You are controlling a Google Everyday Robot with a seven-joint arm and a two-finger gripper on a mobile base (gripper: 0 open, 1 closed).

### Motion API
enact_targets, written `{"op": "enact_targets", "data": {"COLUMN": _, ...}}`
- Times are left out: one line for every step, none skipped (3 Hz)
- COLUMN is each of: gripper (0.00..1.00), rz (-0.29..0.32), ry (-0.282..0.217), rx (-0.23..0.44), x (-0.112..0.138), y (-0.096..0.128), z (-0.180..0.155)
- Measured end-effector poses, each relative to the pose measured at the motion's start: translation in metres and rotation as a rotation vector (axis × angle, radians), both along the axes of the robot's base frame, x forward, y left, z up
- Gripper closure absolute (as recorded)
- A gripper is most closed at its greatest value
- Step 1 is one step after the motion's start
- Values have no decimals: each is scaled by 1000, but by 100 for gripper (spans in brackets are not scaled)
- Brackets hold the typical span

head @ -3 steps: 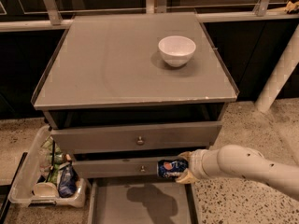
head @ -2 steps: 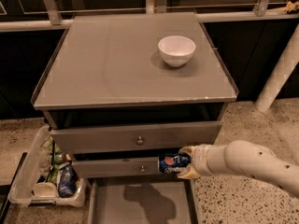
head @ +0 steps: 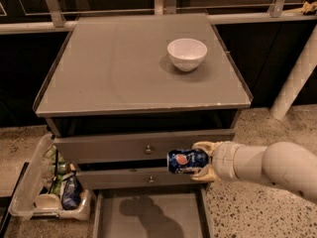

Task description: Pick pepsi can from bottom drawer and place on counter

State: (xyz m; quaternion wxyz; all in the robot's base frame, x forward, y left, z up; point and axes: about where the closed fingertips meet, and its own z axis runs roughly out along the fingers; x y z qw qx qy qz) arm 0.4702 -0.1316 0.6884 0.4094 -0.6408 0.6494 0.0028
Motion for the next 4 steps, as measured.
{"op": "enact_targets", "data": {"gripper": 100, "rz": 36, "ry": -57, "rx": -4, "x": -6, "y": 9, "z": 50}}
{"op": "enact_targets", "data": {"gripper": 100, "rz": 109, "ry": -76, "rx": 17, "x": 0, "y": 28, "z": 102}}
{"op": "enact_targets", "data": {"gripper": 100, "rz": 185, "ry": -96, "rx": -9, "x": 11, "y": 64, "z": 159}}
{"op": "enact_targets", "data": {"gripper": 100, "rz": 187, "ry": -100, "rx": -6, "x": 12, "y": 65, "z": 161}}
